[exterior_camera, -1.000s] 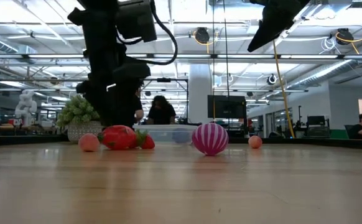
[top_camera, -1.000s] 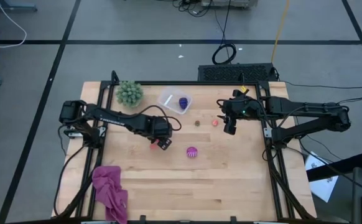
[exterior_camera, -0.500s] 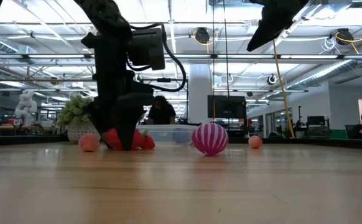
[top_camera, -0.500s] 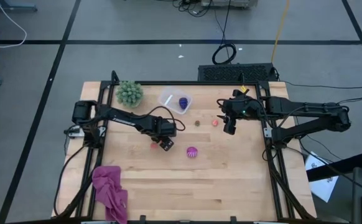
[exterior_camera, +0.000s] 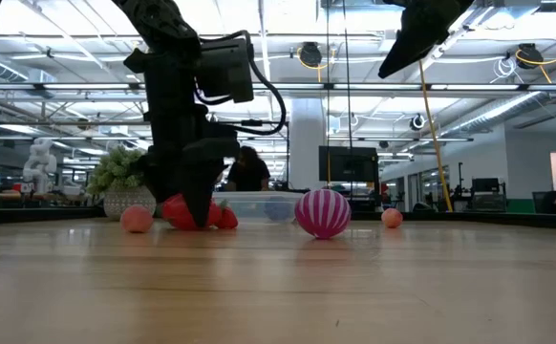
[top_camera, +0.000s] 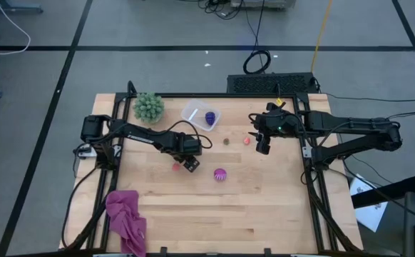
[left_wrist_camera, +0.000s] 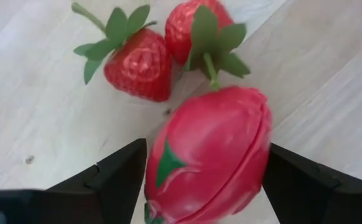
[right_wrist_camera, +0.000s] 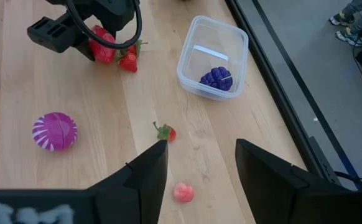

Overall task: Pick and placing Produce into tupperware
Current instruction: Put the red dragon fruit into the transparent bin

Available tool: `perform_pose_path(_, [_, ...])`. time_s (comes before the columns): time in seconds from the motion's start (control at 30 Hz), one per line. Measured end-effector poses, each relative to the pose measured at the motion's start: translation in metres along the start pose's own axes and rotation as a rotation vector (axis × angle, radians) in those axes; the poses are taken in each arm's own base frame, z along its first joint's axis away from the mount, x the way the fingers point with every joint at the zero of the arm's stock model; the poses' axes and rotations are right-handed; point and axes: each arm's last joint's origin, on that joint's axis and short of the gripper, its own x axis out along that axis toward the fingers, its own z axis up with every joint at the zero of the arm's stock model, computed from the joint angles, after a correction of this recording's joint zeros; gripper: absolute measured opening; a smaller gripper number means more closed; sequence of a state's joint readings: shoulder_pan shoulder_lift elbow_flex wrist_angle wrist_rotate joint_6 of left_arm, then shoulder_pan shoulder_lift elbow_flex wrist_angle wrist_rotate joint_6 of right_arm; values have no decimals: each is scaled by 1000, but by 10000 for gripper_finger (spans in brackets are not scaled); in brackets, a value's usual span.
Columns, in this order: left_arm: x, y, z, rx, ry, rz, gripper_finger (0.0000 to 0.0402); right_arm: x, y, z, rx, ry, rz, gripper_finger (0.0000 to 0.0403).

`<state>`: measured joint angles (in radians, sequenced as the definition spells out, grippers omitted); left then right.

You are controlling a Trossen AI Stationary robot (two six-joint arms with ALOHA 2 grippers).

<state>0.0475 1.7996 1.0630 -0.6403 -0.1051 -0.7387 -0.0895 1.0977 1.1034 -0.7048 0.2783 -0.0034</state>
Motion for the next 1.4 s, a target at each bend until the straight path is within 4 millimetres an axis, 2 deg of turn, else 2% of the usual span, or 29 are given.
perform_pose_path(0.2, [0,0,0,1,1,1,289,0,0,0,0,0,0,180])
perform_pose_path(0.5, [-1,0,0,2,-1,-2,223,0,0,0,0,1,0,180])
perform_pose_path(0.8, [-9,-3,1,-16,65,-11,241,0,0,0,0,1,0,180])
perform_pose_path(0.97, [-28,-9,5,4,105,25,242,0,0,0,0,1,0,180])
perform_pose_path(1.13, [-57,-18,16,47,73,72,243,0,0,0,0,2,0,180])
perform_pose_path(1.3, [-91,-19,37,122,-47,177,243,0,0,0,0,2,0,180])
perform_pose_path(1.4, [-105,-11,56,175,-152,251,243,0,0,0,0,2,0,180])
